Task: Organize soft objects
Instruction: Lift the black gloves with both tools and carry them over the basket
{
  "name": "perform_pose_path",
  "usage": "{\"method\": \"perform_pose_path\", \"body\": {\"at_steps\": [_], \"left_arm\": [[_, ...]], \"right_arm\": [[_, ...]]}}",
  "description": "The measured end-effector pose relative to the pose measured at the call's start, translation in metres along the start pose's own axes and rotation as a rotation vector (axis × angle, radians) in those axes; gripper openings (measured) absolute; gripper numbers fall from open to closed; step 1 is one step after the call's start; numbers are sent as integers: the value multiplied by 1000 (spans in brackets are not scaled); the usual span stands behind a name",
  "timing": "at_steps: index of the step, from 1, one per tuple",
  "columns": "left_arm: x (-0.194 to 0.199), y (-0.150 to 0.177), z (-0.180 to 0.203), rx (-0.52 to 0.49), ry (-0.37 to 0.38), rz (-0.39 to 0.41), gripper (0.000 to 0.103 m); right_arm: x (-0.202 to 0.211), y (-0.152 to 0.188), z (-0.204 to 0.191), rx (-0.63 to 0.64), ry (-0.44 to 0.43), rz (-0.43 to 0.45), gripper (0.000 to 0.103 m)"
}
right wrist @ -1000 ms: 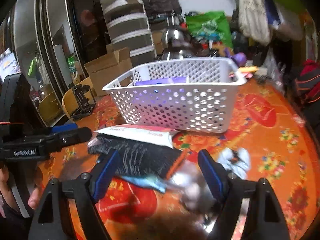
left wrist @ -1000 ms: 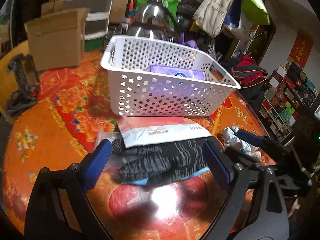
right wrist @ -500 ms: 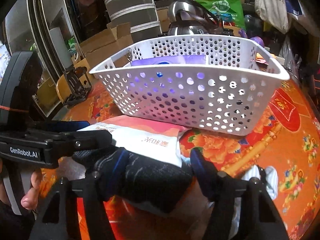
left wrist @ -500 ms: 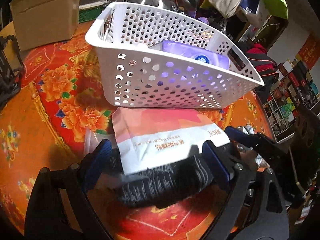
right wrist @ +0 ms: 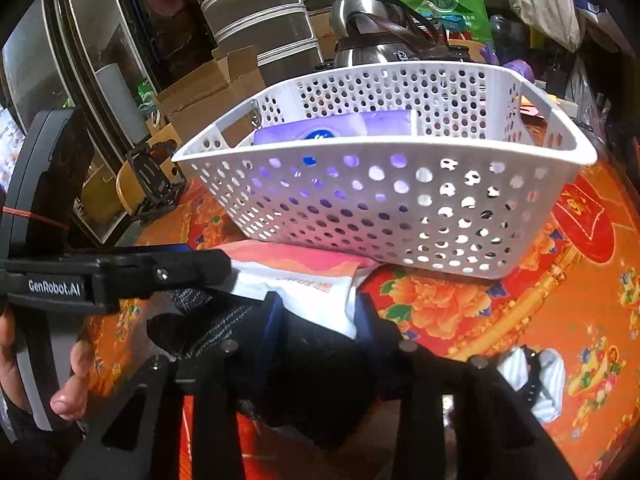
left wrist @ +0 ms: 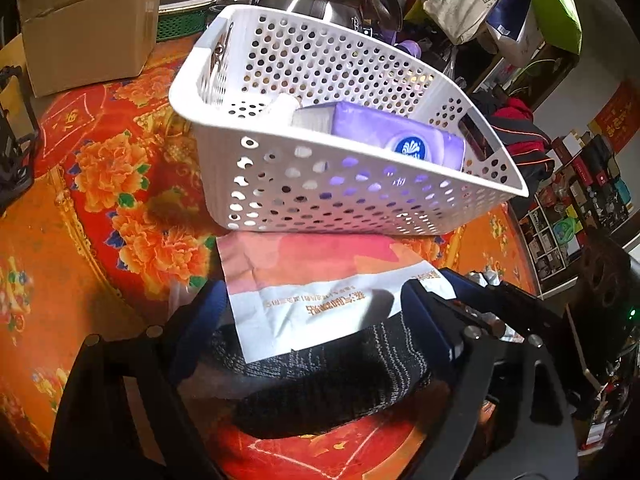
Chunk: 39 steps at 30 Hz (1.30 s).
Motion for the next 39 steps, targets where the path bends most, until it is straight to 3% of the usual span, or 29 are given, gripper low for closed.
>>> {"method": "perform_pose_path", "body": {"at_steps": [7,16,18,20,21,34,39], "left_arm": [[-4,0,-4,-21,-39,-5,70],[-1,16,-5,-86,8,8,69],[-1,17,-3,-93,10,10,59],[-3,16,0,-96,18,-1,40],[-4,15,0,-95,15,-3,38],[9,16,12,-111,24,40,26],[24,19,14,-112,56,65,25]], "right_arm": [[-3,-1,-2,15,16,-14,36],[-6,4,0,13,14,-29,34],[-7,4,0,8,9,-31,31],[-8,3,-2,9,11,-30,28],[-8,3,-3,16,16,-30,26],[-1,2,-4,39,40,5,7],[11,2,-11,66,51,32,6]]}}
Point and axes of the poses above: each gripper's, at about its wrist camera, not at the fingertips, and x roughly against the way its jaws point, z to its right, y to its underside, the point moved 6 cm from there along -x, roughly the way its jaws point, and after that the axes turned 6 degrees about x, right-handed, at the moved point
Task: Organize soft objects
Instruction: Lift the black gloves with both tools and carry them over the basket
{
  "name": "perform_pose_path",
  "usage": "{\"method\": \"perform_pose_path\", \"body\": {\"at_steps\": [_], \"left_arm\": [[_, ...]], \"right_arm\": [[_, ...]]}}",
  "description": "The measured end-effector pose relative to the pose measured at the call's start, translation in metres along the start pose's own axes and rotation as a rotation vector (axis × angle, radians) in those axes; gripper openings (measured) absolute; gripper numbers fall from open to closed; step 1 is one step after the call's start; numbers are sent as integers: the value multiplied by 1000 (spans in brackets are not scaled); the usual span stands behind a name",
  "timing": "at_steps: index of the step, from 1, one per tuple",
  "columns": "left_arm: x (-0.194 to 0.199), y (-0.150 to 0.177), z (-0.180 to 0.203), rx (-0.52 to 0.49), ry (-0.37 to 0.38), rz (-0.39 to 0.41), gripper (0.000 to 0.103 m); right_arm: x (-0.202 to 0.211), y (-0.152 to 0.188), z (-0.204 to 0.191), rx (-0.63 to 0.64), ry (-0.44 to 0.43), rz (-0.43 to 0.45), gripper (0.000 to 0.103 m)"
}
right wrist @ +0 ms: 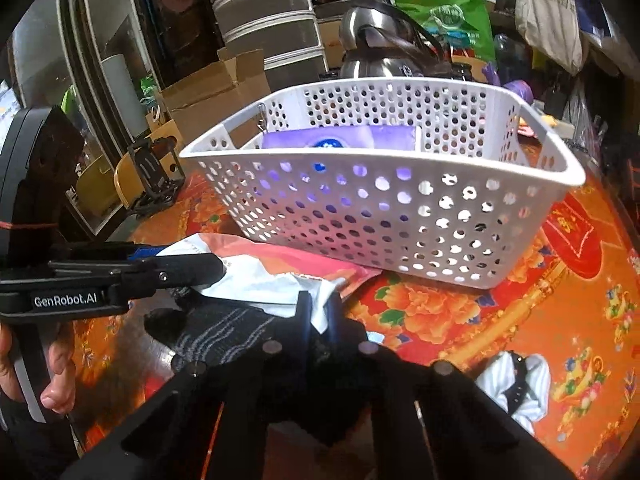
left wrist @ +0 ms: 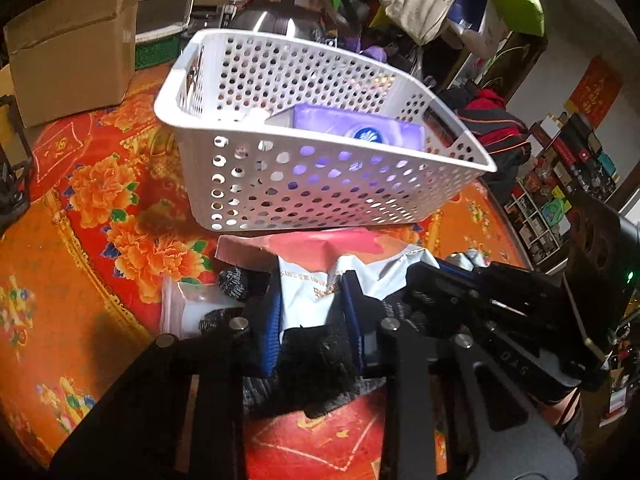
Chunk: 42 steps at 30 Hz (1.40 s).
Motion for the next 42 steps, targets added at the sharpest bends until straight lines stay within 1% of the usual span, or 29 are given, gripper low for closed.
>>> {"method": "perform_pose_path", "body": {"at_steps": [7,15,21,24,29,32,36,38,42], "left_arm": [[34,2,11,-14,27,57,25],[89,0,41,-64,45,141,25],[124,-16,64,-99,60,195,25],[133,-30,75,-109,65,214,25],[131,-62,88,-118,66,225,25],[119,-86,94,-129,56,219,25],[94,-121,95,-128,52,210,25],[79,-134,93,-133,38,212,25],[43,-155,86,-122,20,179,25]], "right_arm": [[30,-5,-15,39,22,66,5],[78,-17,-28,72,39,149,5],[113,-37,-31,96,57,213,5],[125,-51,-30,107,75,234,5],[129,-82,-14,111,109,247,5],[122,-98,-2,103,127,238,5],[105,-117,18,100,156,219,5],[90,-125,31,91,160,205,5],[65,-133,49,84,174,177,5]]}}
Point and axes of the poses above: each gripper's, at about its wrist camera, not at the fingertips, and x roughly against the way its jaws point, z to its right, y to its underside, the point moved 6 cm from there along -x, roughly the way its jaws point, and after that the axes turned 6 degrees about x, right-handed, at the moved point
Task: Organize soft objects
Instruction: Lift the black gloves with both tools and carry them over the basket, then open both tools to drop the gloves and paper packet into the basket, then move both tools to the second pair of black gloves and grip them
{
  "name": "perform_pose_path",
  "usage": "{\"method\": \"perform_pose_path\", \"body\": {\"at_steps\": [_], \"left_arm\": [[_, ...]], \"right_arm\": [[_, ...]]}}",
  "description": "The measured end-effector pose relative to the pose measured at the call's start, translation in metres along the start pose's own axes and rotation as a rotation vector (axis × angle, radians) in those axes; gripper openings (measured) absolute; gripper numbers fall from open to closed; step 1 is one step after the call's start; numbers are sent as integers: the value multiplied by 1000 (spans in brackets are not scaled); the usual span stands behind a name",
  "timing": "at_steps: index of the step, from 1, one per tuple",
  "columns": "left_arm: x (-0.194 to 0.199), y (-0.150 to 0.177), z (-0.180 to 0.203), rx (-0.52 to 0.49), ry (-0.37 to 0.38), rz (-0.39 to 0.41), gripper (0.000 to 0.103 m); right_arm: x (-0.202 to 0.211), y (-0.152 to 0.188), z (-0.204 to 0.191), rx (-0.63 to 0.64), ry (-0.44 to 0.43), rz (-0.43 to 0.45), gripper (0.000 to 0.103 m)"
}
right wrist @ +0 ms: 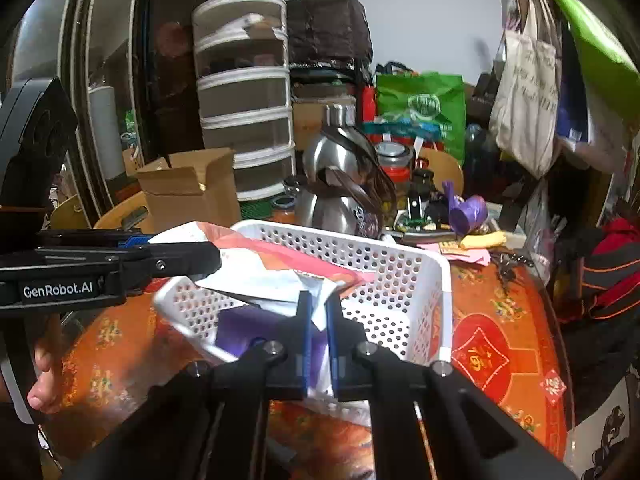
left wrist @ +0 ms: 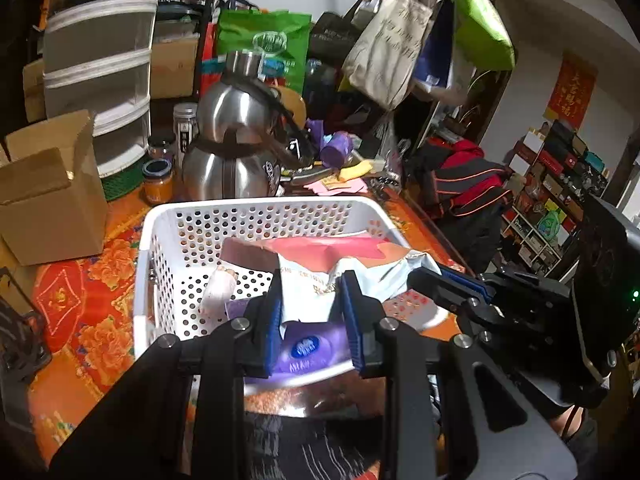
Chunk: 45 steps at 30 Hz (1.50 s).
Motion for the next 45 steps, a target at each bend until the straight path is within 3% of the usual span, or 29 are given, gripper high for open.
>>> {"method": "perform_pose_path", "body": {"at_steps": [11,18,22,24,26,28,29,34,39,45], "left_arm": [[-75,9,-33,22,-41,-63,24],[-94,15,-44,34,-63,-88,25],[-97,20,-50,37,-80,-90,34],[-94,20,-53,43,-80,-77,39],[-88,20,-56,44,-87,-61,61],[-79,19,-59,47,-96,-37,74],[-71,19,-60,52,-96,-15,79],[-51,25,-68,104,-65,-7,80],[-20,43,-56,57,-109,13,80],[31,74,-38,40,-110,42,81]], "right_arm": [[-62,19,18,-21,17,-68,5],[-82,30,20,-42,3,-89,5],[-83,35,22,-45,10,-101,7],[-79,35,26,-57,24,-85,17],[-74,35,30,-65,50,-80,32],[-69,35,34,-60,78,-75,70],[-66,35,36,-59,90,-67,74],[-50,38,41,-95,90,-54,82],[-31,41,33,-85,92,-43,83],[-3,51,15,-85,71,-37,83]]}}
Point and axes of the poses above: each gripper's, at about its wrist camera, not at the fingertips, and x roughly against the way its jaws point, z to its right, y to its underside, the point moved 6 cm from there along -x, roughly the way its jaws point, and after that the axes turned 6 degrees about x, right-handed, at the moved point
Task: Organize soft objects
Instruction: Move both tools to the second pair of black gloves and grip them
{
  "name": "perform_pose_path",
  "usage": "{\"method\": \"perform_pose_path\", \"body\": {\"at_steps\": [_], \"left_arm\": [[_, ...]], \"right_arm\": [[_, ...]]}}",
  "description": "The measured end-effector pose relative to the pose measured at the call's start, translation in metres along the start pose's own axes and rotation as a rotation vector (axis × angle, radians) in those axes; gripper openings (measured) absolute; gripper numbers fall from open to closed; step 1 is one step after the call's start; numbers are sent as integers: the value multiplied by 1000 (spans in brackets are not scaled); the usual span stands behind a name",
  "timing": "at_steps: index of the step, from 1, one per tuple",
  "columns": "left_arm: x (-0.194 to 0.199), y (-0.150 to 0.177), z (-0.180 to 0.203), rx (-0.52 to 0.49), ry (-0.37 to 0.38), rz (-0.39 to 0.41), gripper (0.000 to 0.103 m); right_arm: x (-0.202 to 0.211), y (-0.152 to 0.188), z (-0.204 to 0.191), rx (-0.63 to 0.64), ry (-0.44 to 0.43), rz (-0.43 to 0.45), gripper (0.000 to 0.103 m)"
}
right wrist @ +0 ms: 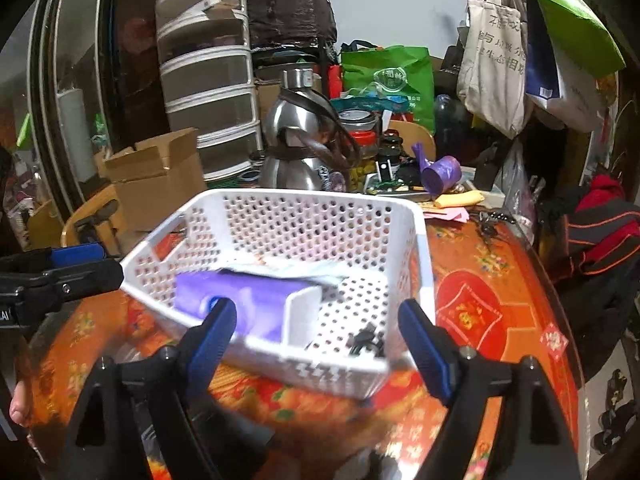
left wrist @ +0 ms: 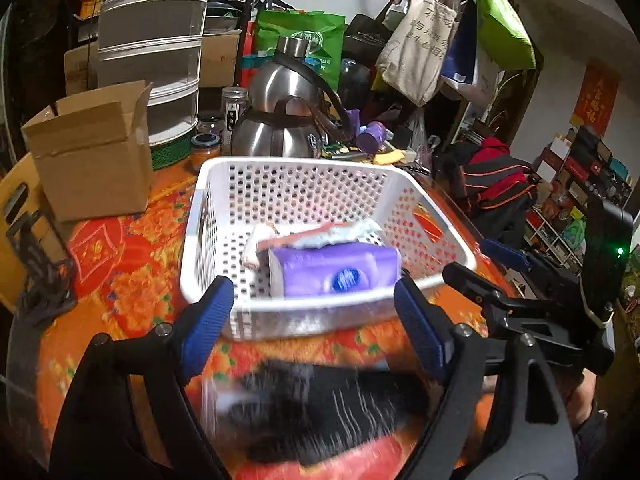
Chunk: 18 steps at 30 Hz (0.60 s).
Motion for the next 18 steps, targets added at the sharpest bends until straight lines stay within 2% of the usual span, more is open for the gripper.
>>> {"method": "perform_pose_path", "body": {"at_steps": [3,5,11,14,18], "left_arm": [[28,18,1,8,29,7,81],[45,29,-1,7,16,6,82],[93,72,-13,54,43,15,86],[101,93,-18,52,24,16,87],[85,117,-25,75,31,-21,88]], "right_arm": [[26,12,-10,13,-15,29,83],[41,22,-16,9,-32,36,83],[78,60,-32,-10,-67,40,83],[87,80,-38,-32,-90,42,85],[77,104,-45,-55,-111,4,89]]}}
Point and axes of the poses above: each gripper's, at about its wrist camera, not at the fingertips, and x roughly against the way its jaws point, z to its right, y to its underside, the point moved 6 cm from there along -x, roughly the way its jaws point, and after that the axes turned 6 degrees about x, right-handed, at the moved point
